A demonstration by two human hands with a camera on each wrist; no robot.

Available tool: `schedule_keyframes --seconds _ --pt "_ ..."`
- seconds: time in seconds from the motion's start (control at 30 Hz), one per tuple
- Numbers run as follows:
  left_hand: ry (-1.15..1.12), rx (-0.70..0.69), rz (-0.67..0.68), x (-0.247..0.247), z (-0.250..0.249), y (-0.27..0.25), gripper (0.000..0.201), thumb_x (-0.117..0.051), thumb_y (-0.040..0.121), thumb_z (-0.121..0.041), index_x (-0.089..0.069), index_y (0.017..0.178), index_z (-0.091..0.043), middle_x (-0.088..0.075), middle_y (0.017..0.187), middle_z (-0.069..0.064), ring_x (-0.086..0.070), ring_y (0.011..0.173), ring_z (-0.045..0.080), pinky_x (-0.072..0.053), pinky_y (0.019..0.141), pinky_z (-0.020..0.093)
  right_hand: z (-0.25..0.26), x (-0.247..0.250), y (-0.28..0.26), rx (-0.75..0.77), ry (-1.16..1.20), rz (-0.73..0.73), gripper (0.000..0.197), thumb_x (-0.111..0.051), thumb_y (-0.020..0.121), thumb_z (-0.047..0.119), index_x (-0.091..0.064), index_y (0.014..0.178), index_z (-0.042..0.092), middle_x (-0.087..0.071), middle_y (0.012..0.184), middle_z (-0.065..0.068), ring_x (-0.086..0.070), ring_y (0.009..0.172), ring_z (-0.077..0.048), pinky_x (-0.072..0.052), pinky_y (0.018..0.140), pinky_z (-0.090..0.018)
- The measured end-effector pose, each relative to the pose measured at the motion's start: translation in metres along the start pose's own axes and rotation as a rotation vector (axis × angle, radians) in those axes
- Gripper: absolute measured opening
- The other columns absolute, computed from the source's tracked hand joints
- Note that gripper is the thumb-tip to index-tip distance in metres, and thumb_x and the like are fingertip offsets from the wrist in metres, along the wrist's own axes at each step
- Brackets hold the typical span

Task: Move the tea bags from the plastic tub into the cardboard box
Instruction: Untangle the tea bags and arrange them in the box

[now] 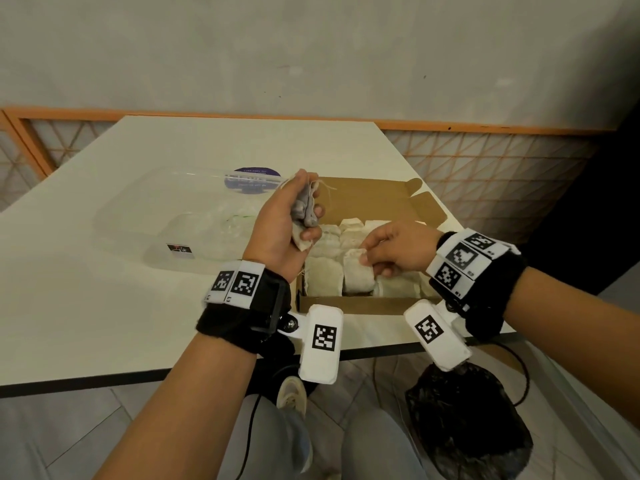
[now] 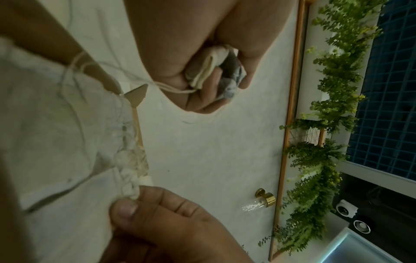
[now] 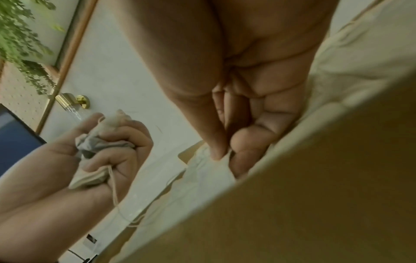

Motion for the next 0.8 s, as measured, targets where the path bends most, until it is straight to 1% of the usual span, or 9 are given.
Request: schedule_keyframes --seconds 0.1,0.23,0.3,0.37,0.43,0.53,0.6,0.7,0.8 --pt "-0.033 0.081 -0.028 0.001 0.011 0.003 0.023 -0.044 0.097 -0.038 -0.052 0.088 -0.019 -0.053 0.075 -0.004 -0.043 0.056 0.005 -0.026 0.037 0.013 0.012 0.011 -0.005 0.045 -0.083 -0.067 0.012 -0.064 0.084 0.003 -0.059 0.094 0.007 -0.061 0.069 -0.007 -0.056 0.054 -0.012 -0.046 0.042 -0.014" --pt "-0.062 0.203 -0.075 0.003 0.031 0.009 0.038 -0.037 0.097 -0.049 -0.051 0.080 -0.017 -0.046 0.075 -0.001 -0.038 0.054 0.009 -0.025 0.037 0.015 0.056 0.041 -0.028 0.319 -0.108 -0.334 0.013 -0.068 0.083 0.023 -0.058 0.086 0.015 -0.062 0.078 -0.006 -0.058 0.067 -0.015 -0.046 0.048 -0.016" --pt "-0.043 0.217 -0.097 0.004 0.037 0.013 0.042 -0.033 0.097 -0.051 -0.050 0.078 -0.017 -0.043 0.072 -0.001 -0.037 0.051 0.010 -0.025 0.035 0.016 0.064 0.033 -0.031 0.330 -0.093 -0.306 0.028 -0.071 0.078 0.037 -0.061 0.090 0.015 -0.064 0.079 -0.005 -0.059 0.066 -0.013 -0.048 0.051 -0.016" --pt "-0.016 0.231 -0.110 0.003 0.041 0.014 0.039 -0.035 0.097 -0.049 -0.049 0.079 -0.018 -0.043 0.071 -0.001 -0.038 0.051 0.010 -0.026 0.034 0.017 0.062 0.020 -0.024 0.283 -0.120 -0.254 0.041 -0.073 0.071 0.048 -0.063 0.092 0.014 -0.065 0.080 -0.003 -0.061 0.071 -0.014 -0.052 0.064 -0.027" --pt "0.009 0.249 -0.113 0.002 0.046 0.012 0.029 -0.039 0.097 -0.039 -0.049 0.080 -0.017 -0.045 0.072 0.001 -0.041 0.049 0.010 -0.027 0.034 0.017 0.061 0.015 -0.019 0.273 -0.106 -0.250 0.041 -0.074 0.070 0.047 -0.064 0.092 0.013 -0.064 0.078 -0.001 -0.060 0.073 -0.014 -0.051 0.071 -0.032" --pt "-0.008 0.274 -0.141 0.007 0.053 0.010 0.020 -0.041 0.097 -0.026 -0.051 0.085 -0.014 -0.051 0.081 0.006 -0.046 0.052 0.010 -0.033 0.037 0.016 0.059 0.015 -0.018 0.301 -0.035 -0.283 0.029 -0.074 0.074 0.035 -0.063 0.088 0.013 -0.061 0.073 0.002 -0.057 0.069 -0.011 -0.048 0.067 -0.028" --pt "-0.076 0.269 -0.174 0.012 0.053 0.010 0.022 -0.040 0.099 -0.024 -0.051 0.084 -0.013 -0.050 0.079 0.005 -0.047 0.060 0.012 -0.040 0.043 0.018 0.061 0.015 -0.025 0.359 -0.022 -0.323 0.026 -0.076 0.073 0.035 -0.060 0.083 0.016 -0.059 0.070 0.004 -0.054 0.064 -0.008 -0.046 0.063 -0.024" --pt "-0.184 0.263 -0.149 0.007 0.050 0.011 0.027 -0.038 0.100 -0.025 -0.049 0.078 -0.012 -0.047 0.074 0.003 -0.051 0.069 0.016 -0.054 0.060 0.026 0.060 -0.001 -0.026 0.354 -0.114 -0.261 0.031 -0.078 0.069 0.038 -0.063 0.082 0.016 -0.059 0.071 0.003 -0.052 0.063 -0.009 -0.044 0.063 -0.025" --pt "-0.218 0.263 -0.101 -0.005 0.047 0.009 0.033 -0.033 0.101 -0.024 -0.046 0.074 -0.011 -0.050 0.065 0.004 -0.059 0.065 0.020 -0.058 0.060 0.030 0.058 -0.003 -0.021 0.345 -0.143 -0.268 0.020 -0.078 0.071 0.033 -0.061 0.076 0.022 -0.058 0.069 0.003 -0.052 0.064 -0.011 -0.045 0.064 -0.026"
Point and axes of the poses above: each hand's wrist, its own y-axis towards the middle knuckle, its own x-axis out of the back of the hand, z = x × y, the point moved 9 cm from there along y, towards the middle knuckle
